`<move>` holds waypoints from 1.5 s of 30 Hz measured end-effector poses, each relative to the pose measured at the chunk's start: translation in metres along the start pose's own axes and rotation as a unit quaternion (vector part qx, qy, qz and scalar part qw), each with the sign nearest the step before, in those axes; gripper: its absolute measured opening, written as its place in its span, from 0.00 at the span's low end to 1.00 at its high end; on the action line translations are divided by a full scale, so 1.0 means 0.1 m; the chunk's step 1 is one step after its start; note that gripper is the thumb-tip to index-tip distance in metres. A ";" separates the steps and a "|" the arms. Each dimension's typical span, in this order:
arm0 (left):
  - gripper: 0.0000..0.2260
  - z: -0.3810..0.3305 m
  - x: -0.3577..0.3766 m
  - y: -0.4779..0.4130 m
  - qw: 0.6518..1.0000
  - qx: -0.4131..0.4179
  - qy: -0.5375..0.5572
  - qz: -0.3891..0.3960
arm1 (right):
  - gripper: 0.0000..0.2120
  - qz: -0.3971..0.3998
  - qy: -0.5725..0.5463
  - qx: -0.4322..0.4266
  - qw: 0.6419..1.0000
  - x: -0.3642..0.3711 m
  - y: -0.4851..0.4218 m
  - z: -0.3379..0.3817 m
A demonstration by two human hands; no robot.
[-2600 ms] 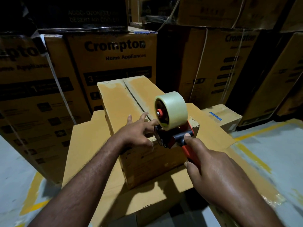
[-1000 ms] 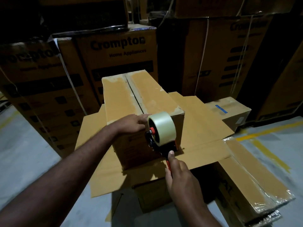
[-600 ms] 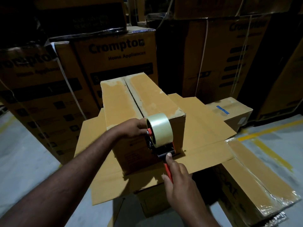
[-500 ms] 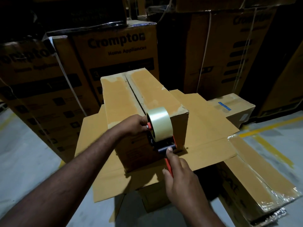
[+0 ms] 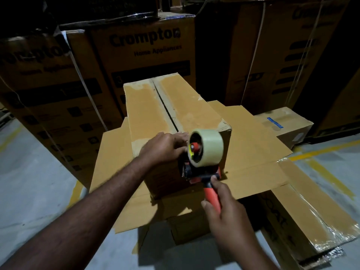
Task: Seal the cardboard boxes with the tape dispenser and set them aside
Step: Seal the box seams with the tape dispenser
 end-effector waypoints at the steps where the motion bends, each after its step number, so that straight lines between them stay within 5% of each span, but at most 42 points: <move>1: 0.19 0.02 0.00 -0.01 1.000 0.008 -0.021 0.004 | 0.30 0.000 -0.035 0.017 0.999 -0.10 0.02 0.01; 5: 0.26 0.04 -0.09 -0.04 0.990 0.022 -0.138 0.031 | 0.27 0.018 -0.222 0.044 0.974 -0.65 0.17 0.11; 8: 0.34 0.06 -0.12 -0.17 0.974 0.019 -0.196 0.113 | 0.26 -0.003 -0.253 -0.002 0.968 -0.99 0.13 0.28; 12: 0.35 0.15 -0.14 -0.45 0.967 0.046 -0.137 0.210 | 0.26 -0.040 -0.253 -0.080 0.963 -1.13 -0.21 0.56; 26: 0.32 1.43 -0.53 -1.72 0.961 -0.015 -0.210 0.178 | 0.25 -0.102 -0.265 -0.103 0.953 -0.80 -2.00 0.90; 33: 0.35 1.76 -0.69 -2.11 0.951 -0.156 -0.222 0.146 | 0.27 -0.084 -0.246 -0.094 0.961 -0.73 -2.47 0.86; 41: 0.34 1.23 -0.43 -1.63 0.966 0.001 -0.197 0.166 | 0.26 -0.087 -0.226 -0.105 0.965 -0.81 -2.76 0.78; 45: 0.33 1.56 -0.66 -1.75 0.974 -0.071 -0.171 0.132 | 0.26 -0.116 -0.169 -0.113 0.972 -0.94 -2.85 0.76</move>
Point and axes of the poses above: each hand's wrist, its own y-axis away from the middle knuckle, its own x-axis out of the palm, z = x × y, the point moved 5 cm from there along -y, towards the middle knuckle, and after that the axes turned 6 degrees about z, right-handed, at the moved point
